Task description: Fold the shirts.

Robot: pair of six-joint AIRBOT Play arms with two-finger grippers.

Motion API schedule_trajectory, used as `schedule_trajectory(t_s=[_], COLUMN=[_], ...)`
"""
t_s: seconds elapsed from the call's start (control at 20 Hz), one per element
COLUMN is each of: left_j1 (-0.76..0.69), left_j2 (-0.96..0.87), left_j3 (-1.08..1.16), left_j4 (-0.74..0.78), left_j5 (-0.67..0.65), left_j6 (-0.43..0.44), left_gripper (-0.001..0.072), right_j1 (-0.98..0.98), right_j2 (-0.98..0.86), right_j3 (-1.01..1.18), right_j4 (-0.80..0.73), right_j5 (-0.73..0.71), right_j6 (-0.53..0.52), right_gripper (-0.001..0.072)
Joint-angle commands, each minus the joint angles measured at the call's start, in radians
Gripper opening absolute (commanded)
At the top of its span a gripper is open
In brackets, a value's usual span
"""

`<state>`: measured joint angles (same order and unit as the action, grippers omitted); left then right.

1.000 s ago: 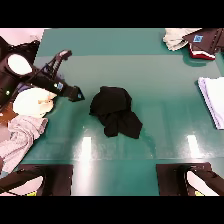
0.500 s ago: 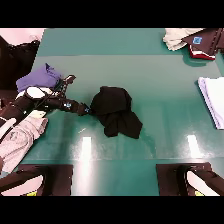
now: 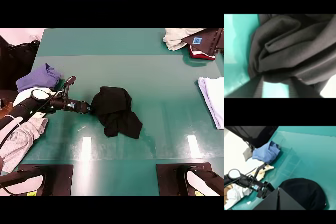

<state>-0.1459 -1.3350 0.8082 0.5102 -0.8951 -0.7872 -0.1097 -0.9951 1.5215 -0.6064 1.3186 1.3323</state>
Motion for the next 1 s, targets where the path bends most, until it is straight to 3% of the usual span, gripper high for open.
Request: schedule_trajectory(t_s=[0.0,0.2,0.45,0.5,0.55,0.6,0.95], left_j1=[0.000,0.000,0.000,0.000,0.000,0.000,0.000], left_j2=[-0.010,0.004,0.154,0.177,0.198,0.212,0.228], left_j3=[-0.001,0.061,0.331,0.374,0.407,0.426,0.446], left_j4=[-0.043,-0.006,0.398,0.430,0.444,0.444,0.453], left_j5=[0.004,-0.061,-0.229,-0.266,-0.301,-0.320,-0.392], left_j6=[0.012,0.002,-0.183,-0.183,-0.183,-0.187,-0.307], left_gripper=[0.0021,0.0018,0.0019,0.0019,0.0020,0.0019,0.0020], right_j1=[0.000,0.000,0.000,0.001,0.001,0.000,0.068], right_j2=[0.000,-0.001,0.060,0.063,0.058,0.045,-0.180], right_j3=[0.000,-0.005,-0.293,-0.375,-0.465,-0.542,-0.806], right_j4=[-0.014,-0.161,-0.214,-0.214,-0.212,-0.206,-0.196], right_j5=[0.011,0.097,0.121,0.120,0.111,0.102,-0.116], right_j6=[0.003,0.055,0.066,0.066,0.066,0.065,-0.071], right_gripper=[0.0021,0.0021,0.0037,0.0197,0.0425,0.0486,0.0482])
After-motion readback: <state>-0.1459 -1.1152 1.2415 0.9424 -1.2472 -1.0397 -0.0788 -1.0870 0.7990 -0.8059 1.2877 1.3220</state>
